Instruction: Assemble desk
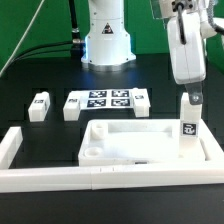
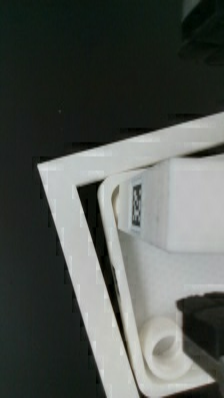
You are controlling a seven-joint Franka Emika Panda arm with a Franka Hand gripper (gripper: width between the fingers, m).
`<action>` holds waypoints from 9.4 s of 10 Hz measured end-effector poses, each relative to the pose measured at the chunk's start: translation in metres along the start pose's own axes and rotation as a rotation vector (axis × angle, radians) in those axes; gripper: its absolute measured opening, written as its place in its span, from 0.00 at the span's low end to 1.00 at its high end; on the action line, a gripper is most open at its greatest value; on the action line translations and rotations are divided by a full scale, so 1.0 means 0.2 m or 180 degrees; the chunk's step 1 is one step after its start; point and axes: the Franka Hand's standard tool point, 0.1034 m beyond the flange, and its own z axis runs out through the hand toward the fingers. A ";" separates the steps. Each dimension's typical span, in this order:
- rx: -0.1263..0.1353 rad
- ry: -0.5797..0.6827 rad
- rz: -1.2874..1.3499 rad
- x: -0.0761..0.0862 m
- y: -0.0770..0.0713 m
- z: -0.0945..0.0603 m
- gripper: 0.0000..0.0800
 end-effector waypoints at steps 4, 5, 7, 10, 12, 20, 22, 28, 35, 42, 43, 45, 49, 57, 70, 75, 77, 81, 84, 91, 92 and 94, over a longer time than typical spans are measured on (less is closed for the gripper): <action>-0.0004 -0.0001 -0.0090 0.00 0.01 0.00 0.81; -0.0001 -0.0012 -0.0224 0.00 0.03 -0.03 0.81; -0.0047 -0.0025 -0.0576 0.00 0.18 -0.07 0.81; -0.0101 -0.0044 -0.1289 -0.03 0.23 -0.07 0.81; -0.0102 -0.0049 -0.1704 -0.03 0.24 -0.07 0.81; -0.0392 0.0014 -0.3922 0.19 0.47 0.06 0.81; -0.0457 -0.0002 -0.4690 0.25 0.52 0.15 0.81; -0.0685 -0.0053 -0.5285 0.35 0.71 0.23 0.81; -0.2399 -0.1413 -0.4855 0.56 0.92 0.25 0.81; -0.2866 -0.1788 -0.4541 0.63 0.98 0.37 0.81; -0.2932 -0.1829 -0.4471 0.67 1.01 0.40 0.81; -0.3050 -0.1827 -0.4343 0.67 1.07 0.45 0.81; -0.3040 -0.1820 -0.4344 0.68 1.07 0.45 0.55; -0.2847 -0.1940 -0.4215 0.58 0.84 0.23 0.36; -0.0110 -0.0033 -0.4821 0.59 0.13 -0.25 0.36; 0.0671 0.1184 -0.5135 0.72 -0.03 -0.36 0.36; 0.0894 0.1622 -0.5142 0.75 -0.01 -0.35 0.36; 0.1001 0.1859 -0.5147 0.76 -0.04 -0.32 0.36; 0.0968 0.1877 -0.5161 0.77 -0.10 -0.23 0.36; 0.0946 0.1938 -0.5158 0.80 -0.08 -0.18 0.36; 0.0939 0.1902 -0.5155 0.80 -0.07 -0.19 0.36; 0.0923 0.1874 -0.5138 0.81 -0.07 -0.20 0.36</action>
Offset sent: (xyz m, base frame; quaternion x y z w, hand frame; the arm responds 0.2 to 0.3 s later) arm 0.0000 0.0000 0.0000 0.0000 0.0000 0.0000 1.0000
